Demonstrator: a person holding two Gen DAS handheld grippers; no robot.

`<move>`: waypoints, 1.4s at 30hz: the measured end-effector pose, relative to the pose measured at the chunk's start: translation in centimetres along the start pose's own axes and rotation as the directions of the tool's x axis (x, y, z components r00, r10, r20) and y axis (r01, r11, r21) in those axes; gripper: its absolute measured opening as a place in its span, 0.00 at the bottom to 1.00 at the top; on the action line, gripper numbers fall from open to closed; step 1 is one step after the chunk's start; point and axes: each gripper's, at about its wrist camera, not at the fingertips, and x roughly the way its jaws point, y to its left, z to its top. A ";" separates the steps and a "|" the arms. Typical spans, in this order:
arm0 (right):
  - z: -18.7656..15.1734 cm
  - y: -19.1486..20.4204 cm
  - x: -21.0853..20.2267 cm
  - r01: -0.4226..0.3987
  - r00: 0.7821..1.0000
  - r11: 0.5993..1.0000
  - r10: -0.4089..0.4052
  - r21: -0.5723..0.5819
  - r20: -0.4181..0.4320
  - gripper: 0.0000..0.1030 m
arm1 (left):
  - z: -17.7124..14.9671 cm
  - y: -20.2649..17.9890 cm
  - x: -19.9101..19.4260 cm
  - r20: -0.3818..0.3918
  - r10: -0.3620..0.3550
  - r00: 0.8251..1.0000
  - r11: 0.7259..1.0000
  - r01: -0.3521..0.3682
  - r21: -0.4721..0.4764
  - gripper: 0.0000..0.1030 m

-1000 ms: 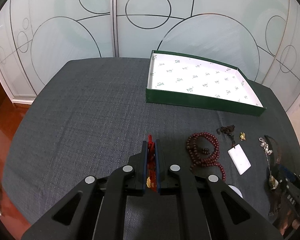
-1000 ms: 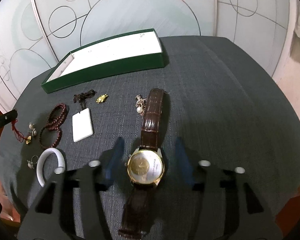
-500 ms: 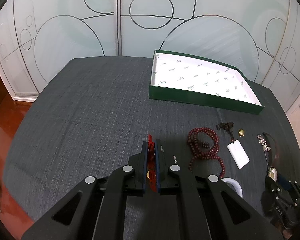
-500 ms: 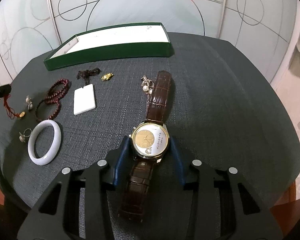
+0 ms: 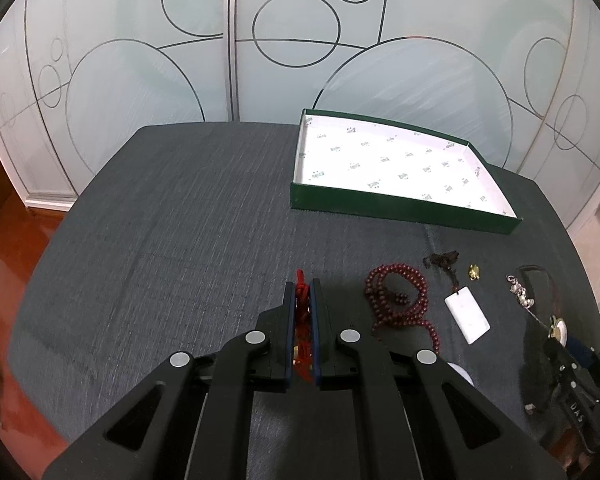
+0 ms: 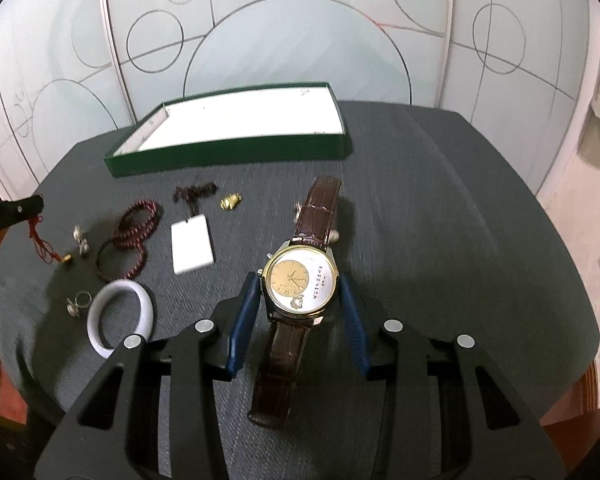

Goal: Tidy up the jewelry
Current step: 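Carry both items into the box and open both tools to release them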

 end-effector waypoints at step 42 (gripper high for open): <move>20.0 1.9 6.9 -0.051 0.973 0.999 0.046 0.014 0.227 0.39 | 15.9 -4.8 8.5 0.087 -0.004 0.996 0.994 -0.006 0.113 0.06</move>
